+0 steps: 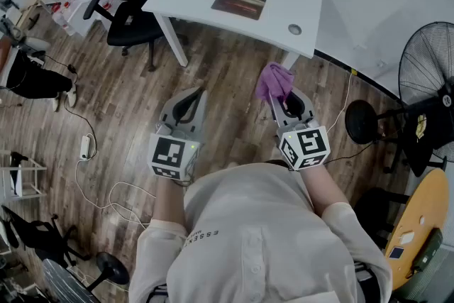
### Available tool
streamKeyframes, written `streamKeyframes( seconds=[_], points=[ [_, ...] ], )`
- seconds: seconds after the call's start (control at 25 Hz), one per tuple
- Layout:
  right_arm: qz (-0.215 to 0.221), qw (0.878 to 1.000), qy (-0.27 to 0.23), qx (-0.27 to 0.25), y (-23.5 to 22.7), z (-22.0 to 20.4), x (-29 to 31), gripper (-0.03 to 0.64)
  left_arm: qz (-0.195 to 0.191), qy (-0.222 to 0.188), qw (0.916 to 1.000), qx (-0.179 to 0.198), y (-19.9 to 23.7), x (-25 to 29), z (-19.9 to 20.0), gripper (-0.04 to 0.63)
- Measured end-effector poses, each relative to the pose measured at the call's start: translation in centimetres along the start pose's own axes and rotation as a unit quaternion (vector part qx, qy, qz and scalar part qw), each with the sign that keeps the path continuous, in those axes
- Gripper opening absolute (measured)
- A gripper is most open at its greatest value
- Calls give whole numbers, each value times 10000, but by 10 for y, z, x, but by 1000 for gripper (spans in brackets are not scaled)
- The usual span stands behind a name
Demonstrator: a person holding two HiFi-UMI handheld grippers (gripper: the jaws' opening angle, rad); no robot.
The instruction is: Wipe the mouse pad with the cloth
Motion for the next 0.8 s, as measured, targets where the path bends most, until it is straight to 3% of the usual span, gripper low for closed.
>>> streamKeyframes(
  seconds=[0.48,0.8],
  points=[
    [-108,9998,-19,194,7,-1,13,92,15,15,10000,66,17,-2,1,2],
    [-191,9985,301,413,6,-11,28,92,98,164,9998,-49,30,-5,-8,2]
  ],
)
Point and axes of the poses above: the fingertips, and each gripper's own axes: x forward along the fingers, y to its left, z out of its top, the point moved 6 cm from there along -x, backward along the fingers, and after that the axes turned 1 degree about -x, right-handed, at the moved point
